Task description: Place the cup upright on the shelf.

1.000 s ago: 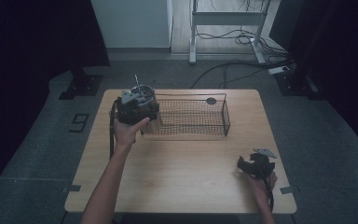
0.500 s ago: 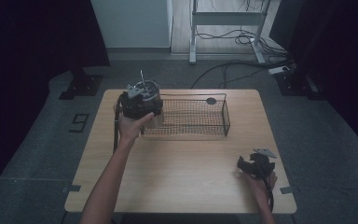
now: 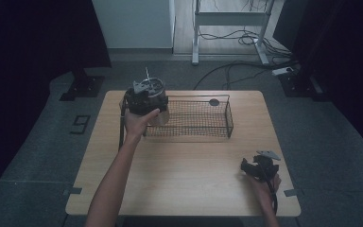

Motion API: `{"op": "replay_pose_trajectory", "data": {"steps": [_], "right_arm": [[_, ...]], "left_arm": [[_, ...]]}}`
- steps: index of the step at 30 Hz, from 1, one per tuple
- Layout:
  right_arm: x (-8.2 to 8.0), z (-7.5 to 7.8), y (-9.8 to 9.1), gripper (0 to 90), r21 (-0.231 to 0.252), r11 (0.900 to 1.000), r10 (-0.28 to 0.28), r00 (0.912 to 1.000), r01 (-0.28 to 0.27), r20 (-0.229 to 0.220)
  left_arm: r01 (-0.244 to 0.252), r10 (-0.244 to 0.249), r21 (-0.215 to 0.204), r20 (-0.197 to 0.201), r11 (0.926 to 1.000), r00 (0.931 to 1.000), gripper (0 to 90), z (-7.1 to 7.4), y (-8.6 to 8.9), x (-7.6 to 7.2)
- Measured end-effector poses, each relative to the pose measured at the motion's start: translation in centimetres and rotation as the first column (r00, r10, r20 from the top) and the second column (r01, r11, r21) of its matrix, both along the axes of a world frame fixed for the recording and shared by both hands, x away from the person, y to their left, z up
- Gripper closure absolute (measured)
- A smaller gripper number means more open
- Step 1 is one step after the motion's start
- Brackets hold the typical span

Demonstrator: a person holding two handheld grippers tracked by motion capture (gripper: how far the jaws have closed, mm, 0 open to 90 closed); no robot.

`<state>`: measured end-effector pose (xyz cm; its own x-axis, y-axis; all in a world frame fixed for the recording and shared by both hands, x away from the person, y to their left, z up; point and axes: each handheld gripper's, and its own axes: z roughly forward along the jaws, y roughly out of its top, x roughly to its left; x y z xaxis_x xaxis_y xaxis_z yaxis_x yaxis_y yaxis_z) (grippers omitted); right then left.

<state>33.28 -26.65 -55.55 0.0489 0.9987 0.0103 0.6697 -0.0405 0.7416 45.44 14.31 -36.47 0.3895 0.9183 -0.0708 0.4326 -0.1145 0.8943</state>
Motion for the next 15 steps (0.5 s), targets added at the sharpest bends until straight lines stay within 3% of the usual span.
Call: {"op": "replay_pose_trajectory", "data": {"steps": [9, 15], "right_arm": [[0.0, 0.0, 0.0, 13.3, 0.000, 1.0000, 0.000, 1.0000, 0.000, -0.003], [0.0, 0.0, 0.0, 13.3, 0.000, 1.0000, 0.000, 1.0000, 0.000, -0.003]], "left_arm": [[-0.019, 0.020, 0.033, -0.017, 0.9993, 0.9997, 3.8, -0.6, -0.4, 1.6], [-0.029, 0.030, 0.024, -0.026, 0.9993, 0.9992, 3.8, -1.0, -0.3, 2.6]]}}
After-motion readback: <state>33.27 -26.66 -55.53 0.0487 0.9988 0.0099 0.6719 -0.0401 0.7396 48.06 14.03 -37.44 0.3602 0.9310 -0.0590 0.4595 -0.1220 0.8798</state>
